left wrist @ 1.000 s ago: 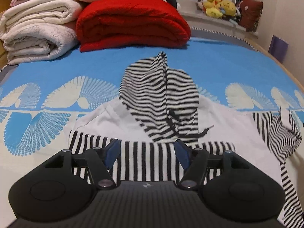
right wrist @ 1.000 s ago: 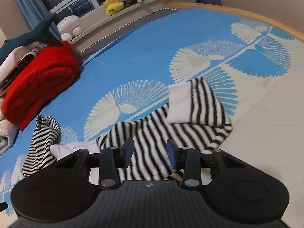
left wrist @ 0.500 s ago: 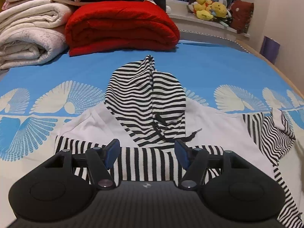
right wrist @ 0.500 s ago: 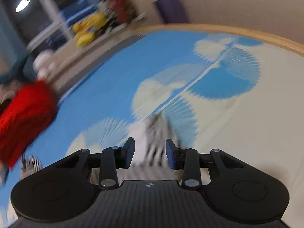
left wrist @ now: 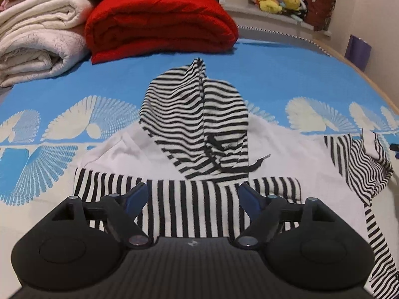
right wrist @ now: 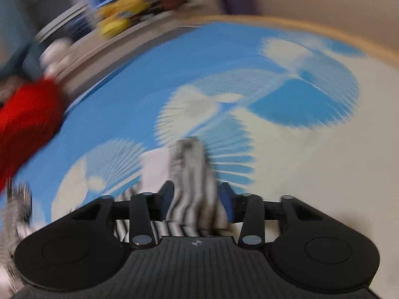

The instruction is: Fold small clothes

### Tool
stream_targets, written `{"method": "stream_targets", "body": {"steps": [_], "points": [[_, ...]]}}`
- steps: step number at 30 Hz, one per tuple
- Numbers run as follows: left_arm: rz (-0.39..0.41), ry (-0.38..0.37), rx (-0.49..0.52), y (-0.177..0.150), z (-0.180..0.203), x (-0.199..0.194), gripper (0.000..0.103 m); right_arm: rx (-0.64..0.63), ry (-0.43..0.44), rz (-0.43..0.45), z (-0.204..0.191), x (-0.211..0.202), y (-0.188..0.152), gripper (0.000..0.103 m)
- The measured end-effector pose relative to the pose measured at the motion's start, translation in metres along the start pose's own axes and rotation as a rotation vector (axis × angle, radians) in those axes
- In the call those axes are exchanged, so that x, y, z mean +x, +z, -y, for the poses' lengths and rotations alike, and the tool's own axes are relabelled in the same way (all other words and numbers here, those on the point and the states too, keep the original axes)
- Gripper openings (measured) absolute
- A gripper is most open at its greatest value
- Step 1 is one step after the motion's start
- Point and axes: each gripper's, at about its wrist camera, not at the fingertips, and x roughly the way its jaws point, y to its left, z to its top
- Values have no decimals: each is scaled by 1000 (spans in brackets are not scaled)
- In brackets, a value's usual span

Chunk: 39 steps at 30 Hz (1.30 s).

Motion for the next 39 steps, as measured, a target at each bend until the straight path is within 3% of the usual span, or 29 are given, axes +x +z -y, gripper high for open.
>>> {"method": "stream_targets", "body": {"steps": [4, 12, 13, 14, 16, 21, 23, 25, 28, 30, 31, 32, 33, 36, 37, 39], "points": [[-17, -5, -12, 0, -5, 1, 84, -196, -7, -18, -39, 15, -6, 52], [-21, 21, -24, 1, -24, -5, 84, -406, -139, -107, -68, 44, -30, 51], [-20, 25, -30, 1, -28, -6, 84, -405, -142, -115, -69, 47, -31, 48], [-19, 28, -35, 1, -31, -7, 84, -405, -143, -118, -68, 48, -31, 29], [-19, 36, -48, 1, -39, -9, 84, -406, -157, -109, -69, 48, -29, 14], [-10, 51, -84, 5, -55, -15, 84, -304, -131, -36, -77, 24, -12, 11], [-5, 60, -114, 9, -63, -18, 84, -267, -61, 6, -98, -2, 0, 10], [4, 64, -159, 12, -74, -23, 84, -265, 74, 54, -135, -38, 6, 10], [21, 85, -228, 15, -92, -30, 84, -304, 337, 108, -211, -96, -8, 11], [29, 100, -268, 16, -104, -35, 84, -316, 506, 100, -258, -123, -31, 13], [30, 105, -287, 17, -109, -37, 84, -329, 589, 73, -282, -132, -48, 18], [31, 108, -312, 17, -115, -38, 84, -336, 649, 31, -300, -136, -63, 34], [31, 107, -329, 17, -120, -40, 84, -338, 705, -46, -316, -136, -80, 42], [15, 89, -370, 14, -131, -43, 84, -297, 742, -237, -330, -131, -115, 45], [10, 83, -373, 13, -133, -43, 84, -295, 744, -266, -327, -132, -118, 45], [3, 64, -373, 10, -133, -43, 83, -309, 714, -242, -319, -137, -113, 46]]}}
